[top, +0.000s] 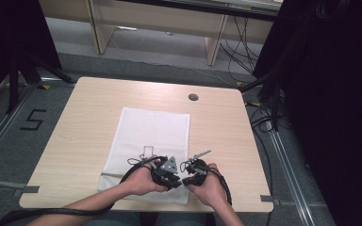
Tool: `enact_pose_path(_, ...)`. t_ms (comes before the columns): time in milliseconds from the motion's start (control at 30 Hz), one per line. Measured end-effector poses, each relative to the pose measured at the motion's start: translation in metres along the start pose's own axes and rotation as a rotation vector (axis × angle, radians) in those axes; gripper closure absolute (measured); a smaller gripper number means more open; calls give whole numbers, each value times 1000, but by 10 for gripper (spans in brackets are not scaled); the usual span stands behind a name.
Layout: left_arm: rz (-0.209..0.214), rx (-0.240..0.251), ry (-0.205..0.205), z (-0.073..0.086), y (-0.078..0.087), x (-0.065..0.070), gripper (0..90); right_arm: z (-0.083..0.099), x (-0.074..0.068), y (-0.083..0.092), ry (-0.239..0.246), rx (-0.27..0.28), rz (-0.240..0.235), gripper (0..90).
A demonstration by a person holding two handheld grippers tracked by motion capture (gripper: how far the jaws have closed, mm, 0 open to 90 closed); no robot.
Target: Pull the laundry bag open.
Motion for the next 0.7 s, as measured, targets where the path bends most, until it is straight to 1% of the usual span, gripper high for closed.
enact_pose_path(33,-3,-5,-5,0,0,-1,740,0,0,0,0,0,0,900)
enact_pose_path(67,6,-3,20,1,-1,-1,746,0,0,0,1,0,0,900)
enact_pose_path(100,8,-2,25,1,-1,-2,754,0,0,0,1,0,0,900)
enact_pose_path(133,4,-5,11,1,-1,-3,762,0,0,0,0,0,0,900)
enact_pose_path(233,2,-2,11,0,-2,-2,784,0,0,0,1,0,-1,900)
enact_pose_path(267,2,-5,19,1,-2,-2,797,-1,1,-1,23,14,1,900)
enact_pose_path(300,7,-2,18,0,-2,-2,809,-1,1,-1,22,14,1,900)
enact_pose_path(333,-1,-5,12,0,-2,-2,809,-1,1,-1,22,14,1,900)
enact_pose_path(400,3,-6,28,0,-2,-2,813,-1,1,-1,19,15,4,900)
enact_pose_path(433,10,-7,48,0,-2,-2,814,-1,1,-1,19,15,4,900)
enact_pose_path(500,7,-14,50,0,-1,-2,815,-1,1,-1,20,14,1,900)
enact_pose_path(567,23,-9,57,0,-1,-2,816,-1,1,-1,20,16,4,900)
enact_pose_path(600,26,-9,61,0,0,-2,816,-1,0,-1,8,7,2,900)
enact_pose_path(700,26,-10,69,0,1,-3,817,-2,0,-1,18,8,12,900)
Point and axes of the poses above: each handheld gripper's, and its own axes: y roughly backward along the jaws, z roughly out of its underside, x roughly to its right, the point moved 3 cm from there along -y, roughly forward along the jaws, and after that the axes turned 15 degrees about -x, right-handed, at the moved point
